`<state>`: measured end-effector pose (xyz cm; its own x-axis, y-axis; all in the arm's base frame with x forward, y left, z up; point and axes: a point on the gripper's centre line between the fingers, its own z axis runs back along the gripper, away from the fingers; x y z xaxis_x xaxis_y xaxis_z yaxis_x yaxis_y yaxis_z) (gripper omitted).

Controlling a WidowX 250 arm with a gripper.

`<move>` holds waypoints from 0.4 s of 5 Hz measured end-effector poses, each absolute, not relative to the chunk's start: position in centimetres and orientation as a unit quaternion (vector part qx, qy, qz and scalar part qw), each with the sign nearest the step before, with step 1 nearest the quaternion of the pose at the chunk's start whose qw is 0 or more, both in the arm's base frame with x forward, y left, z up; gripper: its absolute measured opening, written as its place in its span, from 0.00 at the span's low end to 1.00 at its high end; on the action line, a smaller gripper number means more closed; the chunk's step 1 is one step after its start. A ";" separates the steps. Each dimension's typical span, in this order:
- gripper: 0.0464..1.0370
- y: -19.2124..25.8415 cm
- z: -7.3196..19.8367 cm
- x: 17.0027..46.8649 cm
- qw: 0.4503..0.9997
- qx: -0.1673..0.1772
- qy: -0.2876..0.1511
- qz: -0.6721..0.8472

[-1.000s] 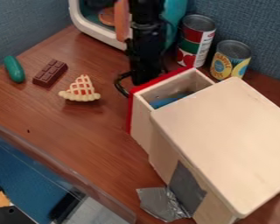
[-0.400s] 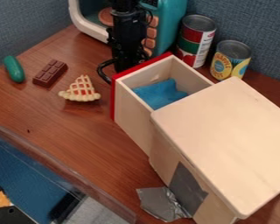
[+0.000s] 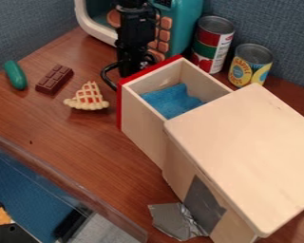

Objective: Opened the drawer

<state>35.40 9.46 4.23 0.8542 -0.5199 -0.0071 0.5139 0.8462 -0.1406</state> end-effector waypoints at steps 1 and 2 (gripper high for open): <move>0.71 9.2 4.6 34.7 0.954 -0.095 0.025 -0.284; 0.95 9.3 8.1 33.4 0.951 -0.094 -0.008 -0.293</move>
